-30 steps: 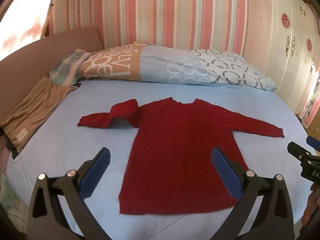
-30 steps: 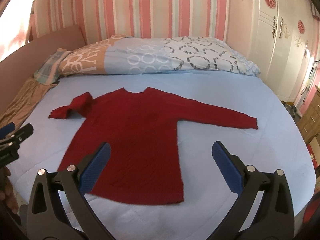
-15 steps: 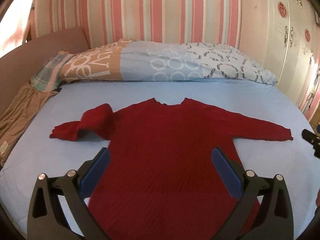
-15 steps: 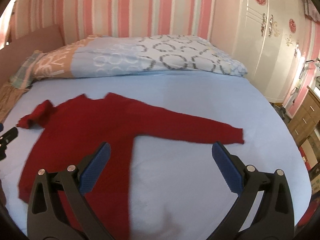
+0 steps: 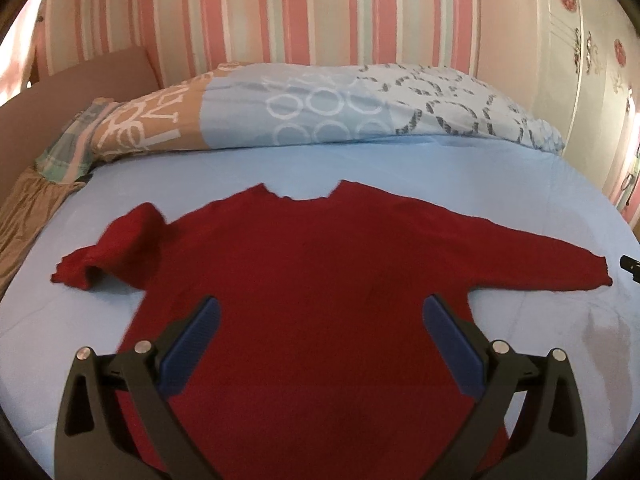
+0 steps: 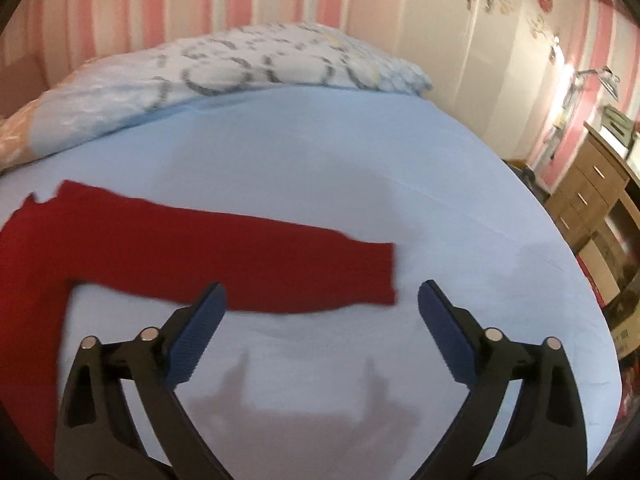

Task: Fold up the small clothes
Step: 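Lower the right tool onto a sleeve cuff and close on it, then carry the held sleeve across the sweater body with the right tool, then open, then withdraw the right tool and move the left tool toward the other sleeve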

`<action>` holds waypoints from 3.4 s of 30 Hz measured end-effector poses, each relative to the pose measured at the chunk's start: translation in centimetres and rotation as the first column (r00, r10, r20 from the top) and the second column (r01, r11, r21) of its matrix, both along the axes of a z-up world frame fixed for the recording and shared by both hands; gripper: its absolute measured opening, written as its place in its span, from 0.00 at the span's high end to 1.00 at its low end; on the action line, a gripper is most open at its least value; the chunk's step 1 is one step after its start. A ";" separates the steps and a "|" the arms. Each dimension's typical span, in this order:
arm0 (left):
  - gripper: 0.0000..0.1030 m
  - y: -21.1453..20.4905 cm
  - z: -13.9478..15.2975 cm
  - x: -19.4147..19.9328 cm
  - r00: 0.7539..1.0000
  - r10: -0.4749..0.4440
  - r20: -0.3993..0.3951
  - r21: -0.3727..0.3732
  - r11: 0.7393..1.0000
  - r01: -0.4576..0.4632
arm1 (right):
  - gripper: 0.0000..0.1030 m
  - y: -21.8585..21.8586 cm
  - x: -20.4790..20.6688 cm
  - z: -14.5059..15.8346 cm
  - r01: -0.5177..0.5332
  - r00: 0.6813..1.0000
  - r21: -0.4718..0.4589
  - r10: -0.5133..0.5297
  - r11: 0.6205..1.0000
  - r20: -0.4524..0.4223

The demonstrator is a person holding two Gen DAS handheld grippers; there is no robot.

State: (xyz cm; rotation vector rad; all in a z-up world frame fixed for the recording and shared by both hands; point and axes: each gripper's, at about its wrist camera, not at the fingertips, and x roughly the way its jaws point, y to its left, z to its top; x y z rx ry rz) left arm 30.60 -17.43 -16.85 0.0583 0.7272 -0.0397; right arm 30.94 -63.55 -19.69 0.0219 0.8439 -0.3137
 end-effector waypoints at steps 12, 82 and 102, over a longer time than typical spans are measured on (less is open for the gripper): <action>0.01 -5.3 -4.8 5.2 0.999 -0.038 -0.024 0.022 0.999 0.039 | 0.23 -4.7 5.1 -6.6 0.014 0.996 0.089 -0.005 0.996 -0.090; 0.02 30.8 -3.0 6.9 0.962 0.273 -0.023 0.017 0.962 -0.273 | 0.82 57.3 17.3 -3.8 -0.605 0.790 0.230 0.611 0.762 0.053; 0.02 32.5 -1.7 6.7 0.962 0.272 -0.008 0.017 0.962 -0.272 | 0.44 58.4 17.5 -4.5 -0.532 0.844 0.175 0.536 0.828 0.031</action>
